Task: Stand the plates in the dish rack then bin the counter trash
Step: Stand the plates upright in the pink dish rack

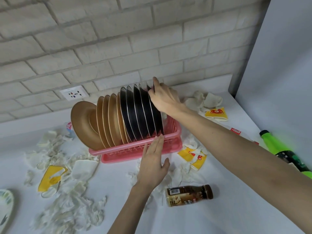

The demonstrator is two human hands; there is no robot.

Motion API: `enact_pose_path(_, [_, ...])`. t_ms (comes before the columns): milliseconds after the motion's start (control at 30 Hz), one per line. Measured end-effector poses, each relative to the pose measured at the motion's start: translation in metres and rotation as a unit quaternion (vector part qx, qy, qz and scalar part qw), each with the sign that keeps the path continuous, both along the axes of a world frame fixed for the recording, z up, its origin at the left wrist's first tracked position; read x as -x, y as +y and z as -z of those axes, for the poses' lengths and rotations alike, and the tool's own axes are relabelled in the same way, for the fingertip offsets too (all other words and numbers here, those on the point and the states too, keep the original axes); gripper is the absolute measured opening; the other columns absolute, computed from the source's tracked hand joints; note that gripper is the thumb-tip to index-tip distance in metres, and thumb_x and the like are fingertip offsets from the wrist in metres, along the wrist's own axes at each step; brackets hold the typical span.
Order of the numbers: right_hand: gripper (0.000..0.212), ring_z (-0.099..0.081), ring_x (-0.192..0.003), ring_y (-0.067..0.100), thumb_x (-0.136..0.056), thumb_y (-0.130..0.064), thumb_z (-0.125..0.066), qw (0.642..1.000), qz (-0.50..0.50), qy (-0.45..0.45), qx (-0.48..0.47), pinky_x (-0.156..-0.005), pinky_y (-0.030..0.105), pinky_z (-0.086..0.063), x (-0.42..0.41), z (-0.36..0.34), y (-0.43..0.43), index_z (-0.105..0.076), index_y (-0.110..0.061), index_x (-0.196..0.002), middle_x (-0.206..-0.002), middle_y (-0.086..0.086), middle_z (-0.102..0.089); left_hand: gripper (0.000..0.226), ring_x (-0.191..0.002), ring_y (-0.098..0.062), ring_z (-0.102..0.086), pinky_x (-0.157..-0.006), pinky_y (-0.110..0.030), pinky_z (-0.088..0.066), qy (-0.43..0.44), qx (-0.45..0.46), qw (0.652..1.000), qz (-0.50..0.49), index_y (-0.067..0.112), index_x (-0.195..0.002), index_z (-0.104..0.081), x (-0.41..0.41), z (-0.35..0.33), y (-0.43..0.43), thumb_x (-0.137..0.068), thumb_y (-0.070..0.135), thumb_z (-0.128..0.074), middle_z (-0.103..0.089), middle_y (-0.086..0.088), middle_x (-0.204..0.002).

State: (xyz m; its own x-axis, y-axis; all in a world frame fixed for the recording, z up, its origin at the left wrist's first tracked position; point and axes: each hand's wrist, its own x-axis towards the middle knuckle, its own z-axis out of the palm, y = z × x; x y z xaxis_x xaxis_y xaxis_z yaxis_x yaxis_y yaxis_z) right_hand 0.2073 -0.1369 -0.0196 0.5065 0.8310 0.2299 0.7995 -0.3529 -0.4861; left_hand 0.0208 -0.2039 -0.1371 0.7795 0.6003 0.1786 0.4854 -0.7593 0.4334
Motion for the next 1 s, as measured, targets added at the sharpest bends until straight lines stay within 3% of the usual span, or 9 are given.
enact_pose_path(167, [0.049,-0.059,-0.103,0.037,-0.104,-0.033,-0.026,0.999,-0.026,-0.023,-0.011,-0.075,0.039,-0.036,0.004,0.0,0.0,-0.031,-0.015,-0.149,-0.121,0.017,-0.061,0.077,-0.151,-0.007,-0.014,-0.122,-0.028,0.004,0.002,0.007,1.0,-0.004,0.022,-0.158,-0.017,0.0,-0.002,0.0,-0.092,0.022,-0.056,-0.018,0.009,-0.163])
enact_pose_path(300, [0.052,-0.052,-0.118,0.038,-0.106,-0.042,-0.022,0.999,-0.038,0.012,-0.007,-0.092,0.046,-0.041,0.007,-0.005,-0.005,-0.028,-0.015,-0.15,-0.135,0.018,-0.053,0.076,-0.15,-0.006,-0.013,-0.121,-0.027,0.005,-0.007,0.018,1.0,-0.003,0.023,-0.158,-0.016,0.001,-0.003,-0.002,-0.093,0.021,-0.055,-0.018,0.01,-0.163])
enact_pose_path(400, [0.053,-0.048,-0.124,0.039,-0.107,-0.039,-0.025,0.999,-0.043,-0.003,0.015,-0.1,0.046,-0.039,0.008,-0.004,-0.007,-0.021,-0.015,-0.154,-0.145,0.02,-0.042,0.073,-0.149,-0.004,-0.016,-0.125,-0.033,-0.005,-0.027,0.047,0.999,-0.001,0.023,-0.157,-0.02,0.003,-0.005,0.0,-0.094,0.019,-0.055,-0.021,0.011,-0.162])
enact_pose_path(533, [0.063,-0.046,-0.128,0.041,-0.102,-0.056,-0.019,0.999,-0.015,0.044,0.007,-0.098,0.047,-0.041,0.006,-0.002,-0.006,-0.018,-0.021,-0.155,-0.149,0.019,-0.037,0.069,-0.146,-0.005,-0.024,-0.122,-0.031,-0.021,-0.06,0.084,0.995,0.008,0.023,-0.155,-0.027,0.009,-0.013,0.002,-0.093,0.015,-0.056,-0.028,0.011,-0.16])
enact_pose_path(667, [0.06,-0.014,-0.149,0.034,-0.104,-0.05,-0.024,0.995,-0.046,0.029,-0.082,-0.115,0.052,-0.027,0.017,-0.004,-0.027,-0.024,-0.017,-0.154,-0.16,0.017,-0.02,0.059,-0.14,-0.002,-0.032,-0.114,-0.014,-0.02,-0.076,0.093,0.993,0.017,0.026,-0.15,-0.04,0.025,-0.025,0.007,-0.094,0.014,-0.056,-0.04,0.014,-0.152])
enact_pose_path(767, [0.058,-0.015,-0.15,0.026,-0.102,-0.047,-0.026,0.98,-0.12,0.02,-0.159,-0.121,0.047,-0.019,0.048,0.003,-0.051,-0.036,-0.016,-0.15,-0.158,0.011,-0.029,0.048,-0.129,0.001,-0.045,-0.107,-0.012,-0.03,-0.098,0.102,0.99,0.005,0.026,-0.14,-0.053,0.047,-0.035,0.014,-0.094,0.015,-0.057,-0.055,0.014,-0.139])
enact_pose_path(867, [0.051,-0.019,-0.149,0.017,-0.103,-0.041,-0.033,0.965,-0.198,0.033,-0.167,-0.122,0.041,-0.018,0.085,0.017,-0.069,-0.045,-0.014,-0.145,-0.153,0.005,-0.039,0.034,-0.112,0.002,-0.058,-0.096,-0.015,-0.044,-0.143,0.103,0.984,-0.022,0.024,-0.126,-0.065,0.077,-0.041,0.024,-0.094,0.013,-0.059,-0.066,0.016,-0.12])
enact_pose_path(1000, [0.039,-0.04,-0.136,0.013,-0.103,-0.031,-0.037,0.946,-0.278,0.05,-0.16,-0.118,0.041,-0.026,0.13,0.028,-0.074,-0.067,-0.011,-0.118,-0.125,-0.002,-0.063,0.018,-0.078,-0.008,-0.066,-0.069,-0.028,-0.053,-0.194,0.14,0.967,-0.086,0.02,-0.098,-0.073,0.126,-0.041,0.031,-0.093,0.009,-0.06,-0.07,0.013,-0.078])
